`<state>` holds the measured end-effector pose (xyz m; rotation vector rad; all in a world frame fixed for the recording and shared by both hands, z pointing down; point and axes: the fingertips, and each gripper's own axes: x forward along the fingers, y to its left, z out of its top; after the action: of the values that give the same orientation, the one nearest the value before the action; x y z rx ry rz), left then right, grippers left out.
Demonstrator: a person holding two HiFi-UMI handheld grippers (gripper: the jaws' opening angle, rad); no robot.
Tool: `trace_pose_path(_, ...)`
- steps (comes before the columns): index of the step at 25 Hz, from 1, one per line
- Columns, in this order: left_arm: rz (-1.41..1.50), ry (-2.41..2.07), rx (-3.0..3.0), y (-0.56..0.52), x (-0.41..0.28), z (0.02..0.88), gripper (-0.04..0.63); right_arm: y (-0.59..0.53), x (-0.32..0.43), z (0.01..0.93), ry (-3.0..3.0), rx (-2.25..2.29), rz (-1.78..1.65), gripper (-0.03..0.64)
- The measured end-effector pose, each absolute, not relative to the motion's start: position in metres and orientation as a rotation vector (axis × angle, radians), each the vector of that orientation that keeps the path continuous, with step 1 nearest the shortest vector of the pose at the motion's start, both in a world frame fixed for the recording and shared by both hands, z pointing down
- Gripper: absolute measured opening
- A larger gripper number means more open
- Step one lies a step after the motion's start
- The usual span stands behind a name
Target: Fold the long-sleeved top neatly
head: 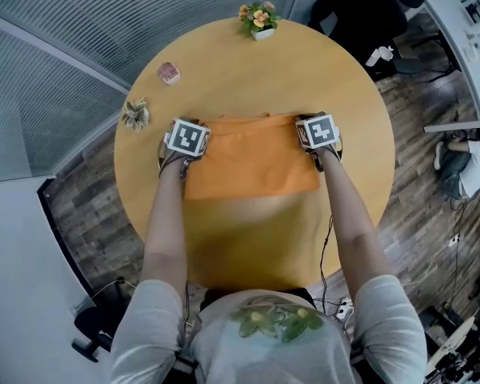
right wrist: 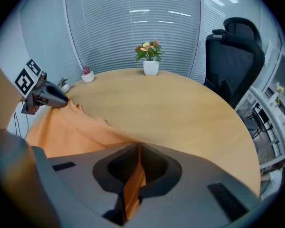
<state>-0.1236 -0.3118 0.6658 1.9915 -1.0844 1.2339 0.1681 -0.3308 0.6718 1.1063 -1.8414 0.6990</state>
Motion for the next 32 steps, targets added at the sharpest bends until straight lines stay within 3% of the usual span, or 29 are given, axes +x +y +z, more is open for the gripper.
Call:
trace_pose_path(9,0.889,-1.202,1.914,-0.321,-0.132,0.672,0.061,-0.335,0.175,0.677,-1.907,1.189,0.843,0.018)
trace_pose_path(13,0.786,-1.178,1.964,-0.311,-0.126,0.651,0.094,-0.328,0.181,0.653,-1.996,1.25,0.937,0.023)
trace_pose_path(14,0.747,-1.2,1.975,-0.308,-0.128,0.642,0.095,-0.323,0.185,0.646,-2.021,1.273,0.963,0.035)
trace_pose_path(16,0.675,-1.248,1.99,-0.294,-0.132,0.624,0.095,-0.306,0.194,0.636,-2.049,1.307,1.02,0.123)
trace_pose_path(24,0.626,-1.309,1.985,-0.206,-0.125,0.609,0.094,-0.206,0.216,0.642,-2.012,1.354,1.242,0.193)
trace_pose_path(32,0.646,-1.351,1.99,-0.157,-0.118,0.593,0.092,-0.196,0.203,0.652,-1.976,1.363,1.297,0.235)
